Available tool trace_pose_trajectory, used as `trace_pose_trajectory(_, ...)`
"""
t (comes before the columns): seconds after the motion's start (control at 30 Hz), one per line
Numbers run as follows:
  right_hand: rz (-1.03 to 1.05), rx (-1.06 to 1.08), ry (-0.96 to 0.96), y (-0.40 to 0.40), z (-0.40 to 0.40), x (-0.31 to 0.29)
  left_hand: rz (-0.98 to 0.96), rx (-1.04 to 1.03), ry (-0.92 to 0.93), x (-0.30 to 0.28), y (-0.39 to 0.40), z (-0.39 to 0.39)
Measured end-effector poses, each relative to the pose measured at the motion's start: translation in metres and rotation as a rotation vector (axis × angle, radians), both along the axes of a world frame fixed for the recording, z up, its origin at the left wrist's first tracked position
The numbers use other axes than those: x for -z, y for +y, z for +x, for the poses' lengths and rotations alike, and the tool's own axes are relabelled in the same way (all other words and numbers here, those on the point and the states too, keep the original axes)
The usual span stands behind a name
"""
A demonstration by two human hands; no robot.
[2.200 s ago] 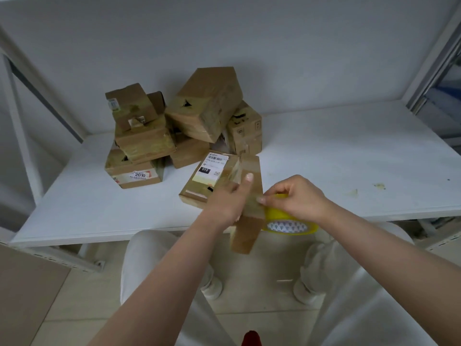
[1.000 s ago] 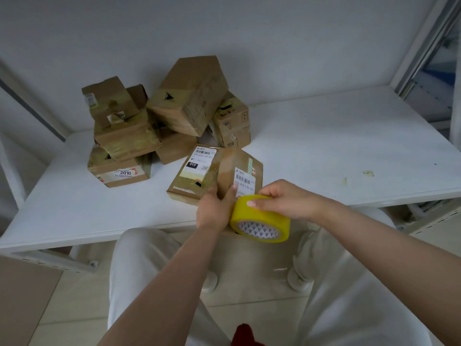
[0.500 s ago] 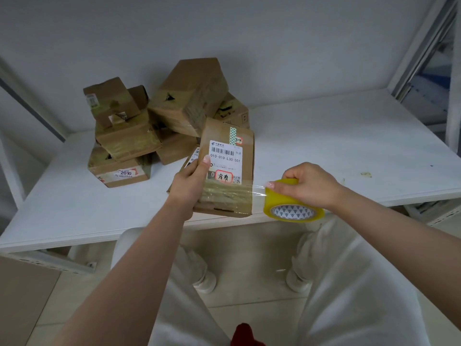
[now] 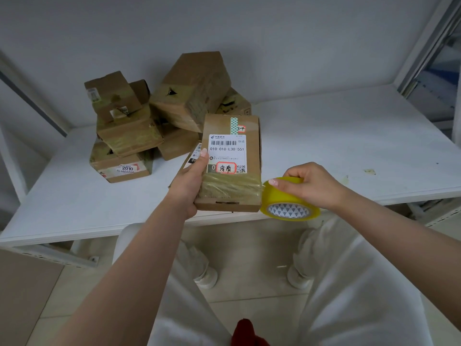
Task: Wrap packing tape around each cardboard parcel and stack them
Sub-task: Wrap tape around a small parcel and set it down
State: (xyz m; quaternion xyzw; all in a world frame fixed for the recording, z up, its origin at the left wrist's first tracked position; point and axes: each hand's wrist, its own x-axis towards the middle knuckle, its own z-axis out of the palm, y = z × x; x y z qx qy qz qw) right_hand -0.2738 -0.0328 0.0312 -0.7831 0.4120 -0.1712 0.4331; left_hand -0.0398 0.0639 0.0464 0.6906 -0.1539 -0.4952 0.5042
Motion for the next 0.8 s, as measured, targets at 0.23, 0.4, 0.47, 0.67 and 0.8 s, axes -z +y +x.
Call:
trace_pose_trajectory(0.23, 0.067, 0.044, -0.103, 0.000, -0.003, -0.007, -0.061, 0.111, 0.133, 0.002, 0.002, -0.004)
trace_pose_trajectory(0.4, -0.094, 0.025, 0.028, -0.004, 0.001, -0.006, -0.007, 0.119, -0.062, 0.004, -0.004, -0.012)
trace_pose_trajectory(0.47, -0.089, -0.009, 0.099, -0.001, 0.007, -0.007, 0.086, 0.084, -0.235, 0.007, -0.008, -0.020)
trace_pose_trajectory(0.67, 0.269, -0.196, 0.073, 0.004, -0.002, -0.021, 0.120, 0.017, -0.406, 0.020, -0.004, -0.014)
trace_pose_trajectory(0.8, 0.243, -0.156, -0.038, -0.002, -0.006, -0.024, 0.221, 0.010, -0.416, 0.015, -0.006, 0.000)
